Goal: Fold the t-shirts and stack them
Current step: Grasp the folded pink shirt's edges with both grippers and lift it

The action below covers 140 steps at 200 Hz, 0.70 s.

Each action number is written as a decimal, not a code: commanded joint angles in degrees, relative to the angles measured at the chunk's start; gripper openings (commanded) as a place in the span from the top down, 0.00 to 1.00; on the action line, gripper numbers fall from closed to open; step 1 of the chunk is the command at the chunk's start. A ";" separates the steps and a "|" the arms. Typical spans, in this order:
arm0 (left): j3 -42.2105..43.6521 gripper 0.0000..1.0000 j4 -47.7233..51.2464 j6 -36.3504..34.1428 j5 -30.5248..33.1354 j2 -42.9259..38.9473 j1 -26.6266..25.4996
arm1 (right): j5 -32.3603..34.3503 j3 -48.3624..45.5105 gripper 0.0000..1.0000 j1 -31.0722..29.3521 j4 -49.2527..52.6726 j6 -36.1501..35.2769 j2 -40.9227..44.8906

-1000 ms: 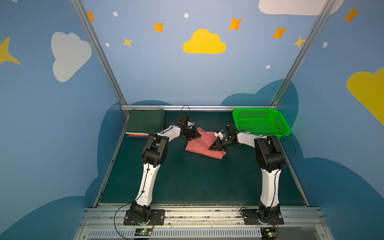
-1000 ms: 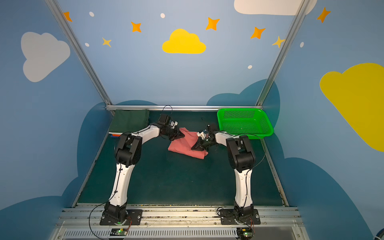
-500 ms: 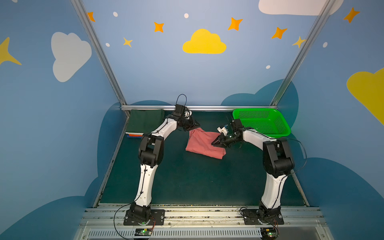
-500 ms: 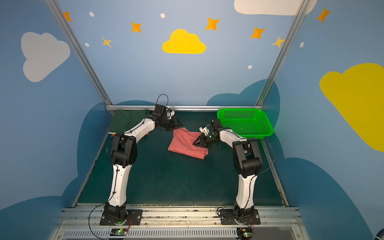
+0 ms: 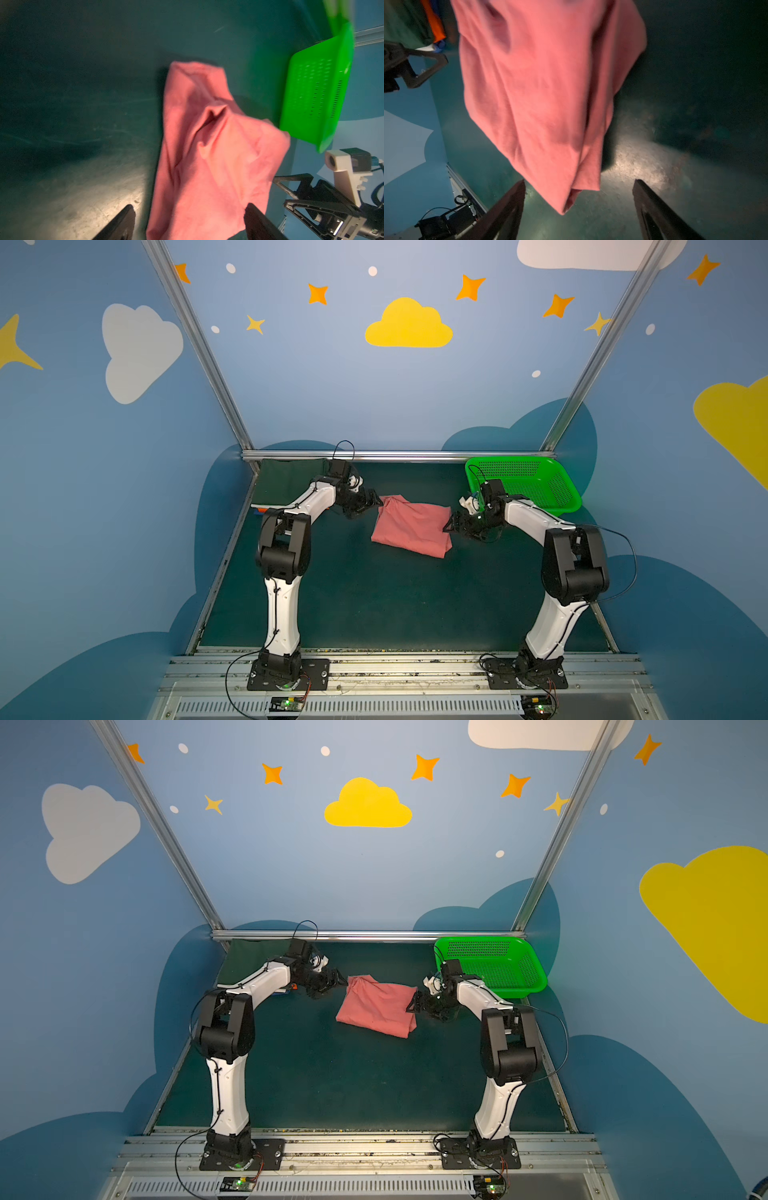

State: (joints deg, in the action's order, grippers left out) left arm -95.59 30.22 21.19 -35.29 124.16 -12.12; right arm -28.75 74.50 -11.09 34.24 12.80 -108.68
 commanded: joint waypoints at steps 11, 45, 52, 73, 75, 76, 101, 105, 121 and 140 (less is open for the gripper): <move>2.82 0.12 -2.91 -0.54 -0.93 1.12 -1.20 | 1.31 -0.58 0.15 -0.38 -2.46 0.87 -3.81; 3.65 0.09 -4.53 0.38 -1.65 3.27 -3.01 | -0.67 0.33 0.15 -1.28 -5.72 3.38 -7.77; 3.64 0.10 -4.83 0.64 -1.97 3.90 -3.41 | -1.07 0.61 0.15 -1.62 -6.25 4.04 -8.63; 4.02 0.11 -6.44 2.36 -2.83 5.83 -4.55 | -2.58 1.67 0.15 -2.66 -8.03 6.20 -11.05; 4.10 0.11 -6.65 2.70 -2.81 6.01 -4.64 | -2.72 1.80 0.15 -2.78 -8.15 6.37 -11.36; 4.10 0.11 -6.74 2.80 -2.83 6.09 -4.70 | -2.81 1.84 0.16 -2.83 -8.28 6.54 -11.46; 5.84 0.16 -10.74 6.77 -2.41 7.75 -5.89 | -4.16 3.17 0.17 -4.58 -9.86 8.80 -14.19; 6.33 0.17 -12.09 7.72 -2.17 7.89 -6.10 | -4.32 3.34 0.17 -4.83 -10.09 9.08 -14.62; 7.99 0.23 -16.15 10.91 -2.49 8.76 -6.87 | -4.97 4.06 0.17 -5.97 -11.20 10.24 -16.20; 8.15 0.31 -18.23 12.44 -2.16 9.86 -8.10 | -5.59 4.83 0.17 -6.99 -11.98 11.06 -17.88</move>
State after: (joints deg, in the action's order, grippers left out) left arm -90.26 13.87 29.47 -39.51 128.16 -17.65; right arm -34.94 80.68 -15.38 22.24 21.56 -119.85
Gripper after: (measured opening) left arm 0.730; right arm 0.826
